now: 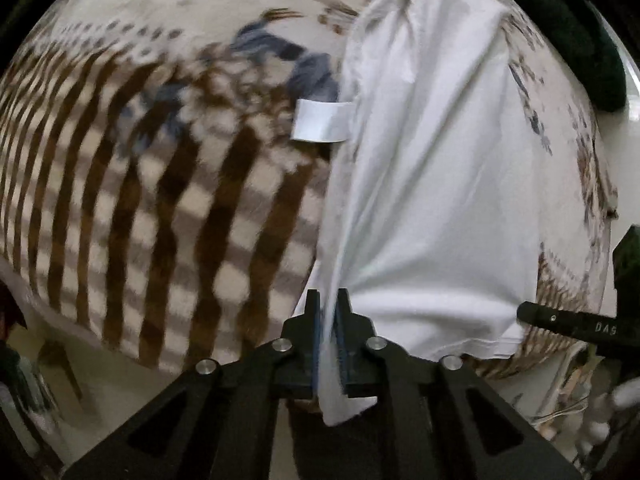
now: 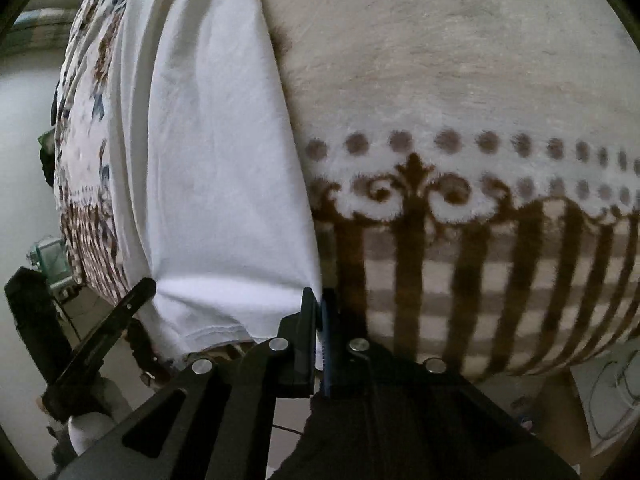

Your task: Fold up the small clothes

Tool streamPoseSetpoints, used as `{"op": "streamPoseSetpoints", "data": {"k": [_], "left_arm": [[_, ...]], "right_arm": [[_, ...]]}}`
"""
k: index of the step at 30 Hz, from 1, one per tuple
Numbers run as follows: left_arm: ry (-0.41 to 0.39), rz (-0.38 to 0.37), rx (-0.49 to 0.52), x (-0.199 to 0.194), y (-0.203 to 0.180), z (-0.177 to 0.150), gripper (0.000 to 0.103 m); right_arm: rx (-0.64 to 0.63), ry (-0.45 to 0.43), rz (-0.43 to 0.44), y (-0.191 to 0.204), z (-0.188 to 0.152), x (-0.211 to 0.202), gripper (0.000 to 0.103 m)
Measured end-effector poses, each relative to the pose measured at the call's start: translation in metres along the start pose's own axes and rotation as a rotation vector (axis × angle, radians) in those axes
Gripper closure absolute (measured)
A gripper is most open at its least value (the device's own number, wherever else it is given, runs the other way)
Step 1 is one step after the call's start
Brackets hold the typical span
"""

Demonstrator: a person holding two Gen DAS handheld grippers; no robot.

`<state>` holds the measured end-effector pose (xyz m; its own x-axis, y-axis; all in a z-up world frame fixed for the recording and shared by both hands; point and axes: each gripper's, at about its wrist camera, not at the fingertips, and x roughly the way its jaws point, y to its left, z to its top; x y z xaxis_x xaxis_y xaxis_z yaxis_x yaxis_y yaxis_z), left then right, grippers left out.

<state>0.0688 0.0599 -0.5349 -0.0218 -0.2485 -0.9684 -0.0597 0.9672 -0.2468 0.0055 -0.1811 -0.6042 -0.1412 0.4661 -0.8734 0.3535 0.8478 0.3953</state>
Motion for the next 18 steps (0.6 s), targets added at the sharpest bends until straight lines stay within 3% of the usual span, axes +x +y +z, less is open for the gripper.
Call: {"op": "streamPoseSetpoints", "data": {"k": [2, 4, 7, 8, 13, 18], "left_arm": [[-0.004, -0.016, -0.035, -0.019, 0.002, 0.003, 0.09], [-0.055, -0.037, -0.064, -0.046, 0.001, 0.014, 0.077], [-0.177, -0.101, -0.074, -0.08, -0.012, 0.056, 0.058], [-0.219, -0.119, -0.063, -0.087, -0.02, 0.083, 0.054], [-0.306, -0.189, 0.004, -0.077, -0.053, 0.211, 0.054], [-0.227, -0.217, 0.132, -0.016, -0.101, 0.336, 0.054]], "right_arm": [[-0.029, 0.004, 0.014, 0.003, 0.008, -0.02, 0.1], [-0.031, -0.004, 0.043, 0.025, 0.02, -0.032, 0.095], [-0.033, -0.088, 0.076, 0.02, 0.038, -0.078, 0.055], [-0.021, -0.114, 0.08, 0.018, 0.047, -0.088, 0.053], [0.061, -0.21, 0.093, 0.012, 0.124, -0.127, 0.053], [0.062, -0.293, 0.043, 0.013, 0.203, -0.141, 0.053]]}}
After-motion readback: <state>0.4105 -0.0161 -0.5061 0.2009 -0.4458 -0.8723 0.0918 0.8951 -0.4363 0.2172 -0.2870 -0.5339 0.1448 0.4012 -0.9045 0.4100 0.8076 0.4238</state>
